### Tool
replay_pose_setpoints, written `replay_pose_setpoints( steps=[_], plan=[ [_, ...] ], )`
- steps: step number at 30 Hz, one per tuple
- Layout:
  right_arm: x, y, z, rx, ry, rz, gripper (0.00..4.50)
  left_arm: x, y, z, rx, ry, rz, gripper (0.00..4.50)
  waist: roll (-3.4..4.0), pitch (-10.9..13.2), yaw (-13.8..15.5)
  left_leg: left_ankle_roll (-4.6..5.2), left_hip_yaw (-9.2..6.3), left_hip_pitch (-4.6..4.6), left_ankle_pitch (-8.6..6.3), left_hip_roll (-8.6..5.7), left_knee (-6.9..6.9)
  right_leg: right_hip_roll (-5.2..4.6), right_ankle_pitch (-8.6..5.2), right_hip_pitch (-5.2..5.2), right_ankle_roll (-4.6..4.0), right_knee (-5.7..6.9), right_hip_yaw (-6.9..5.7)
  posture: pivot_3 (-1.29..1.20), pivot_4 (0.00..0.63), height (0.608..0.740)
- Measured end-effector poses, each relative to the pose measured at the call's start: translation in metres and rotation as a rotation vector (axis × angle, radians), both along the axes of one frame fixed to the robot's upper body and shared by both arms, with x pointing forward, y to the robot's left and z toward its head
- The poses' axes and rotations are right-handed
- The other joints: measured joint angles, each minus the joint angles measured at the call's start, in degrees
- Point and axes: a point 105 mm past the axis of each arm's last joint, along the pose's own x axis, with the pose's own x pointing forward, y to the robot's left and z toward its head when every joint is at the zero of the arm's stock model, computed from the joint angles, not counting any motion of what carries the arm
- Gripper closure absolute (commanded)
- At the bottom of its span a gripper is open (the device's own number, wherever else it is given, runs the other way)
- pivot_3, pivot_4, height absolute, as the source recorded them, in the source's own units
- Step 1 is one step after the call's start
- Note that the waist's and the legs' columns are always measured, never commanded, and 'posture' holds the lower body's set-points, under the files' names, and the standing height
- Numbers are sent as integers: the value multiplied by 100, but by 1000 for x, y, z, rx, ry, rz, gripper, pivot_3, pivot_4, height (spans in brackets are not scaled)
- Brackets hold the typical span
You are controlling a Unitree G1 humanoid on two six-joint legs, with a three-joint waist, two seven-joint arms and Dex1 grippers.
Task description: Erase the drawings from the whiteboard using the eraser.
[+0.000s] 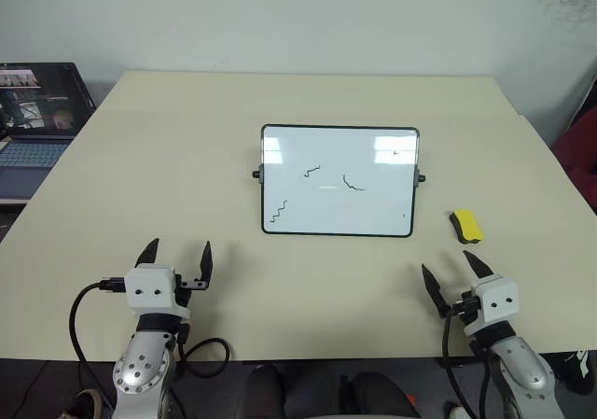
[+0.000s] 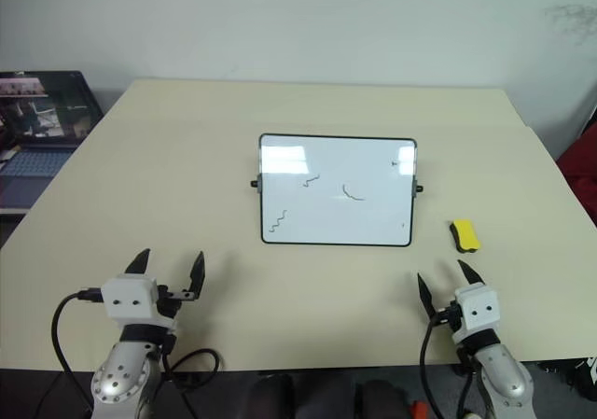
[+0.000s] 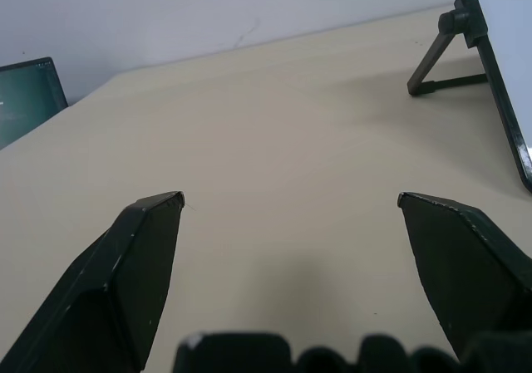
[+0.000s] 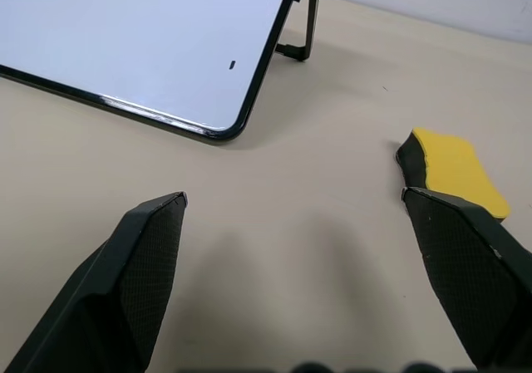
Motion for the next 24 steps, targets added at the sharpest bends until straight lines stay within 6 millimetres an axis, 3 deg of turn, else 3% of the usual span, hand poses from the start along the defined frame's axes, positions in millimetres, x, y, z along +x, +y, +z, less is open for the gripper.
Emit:
replay_pose_setpoints(
  steps=[7, 16, 20, 24],
  plan=[
    [-1, -2, -2, -10, 21, 9, 35, 1, -6, -3, -11, 6, -6, 0, -1, 0, 0, 0, 0, 0, 0, 0, 0, 0, 0, 0, 0, 0, 0, 0, 150, 740],
    [1, 4, 13, -37, -29, 45, 35, -2, 2, -1, 13, 8, 1, 0, 0, 0, -3, 0, 2, 0, 0, 0, 0, 1, 0, -1, 0, 1, 2, 0, 150, 740],
    [10, 7, 25, -25, -81, 46, 35, -5, 4, 3, 85, 48, -116, 0, 0, 0, -9, 0, 0, 1, 0, 6, -1, 1, 0, -3, 0, 4, 0, 0, 150, 740],
    [15, 12, 36, -1, -119, 43, 35, -5, 5, 20, 128, 66, -280, 0, 4, 2, -3, -1, 2, -1, 0, 5, -2, 0, 1, -6, -2, 3, 1, 0, 150, 740]
  ],
)
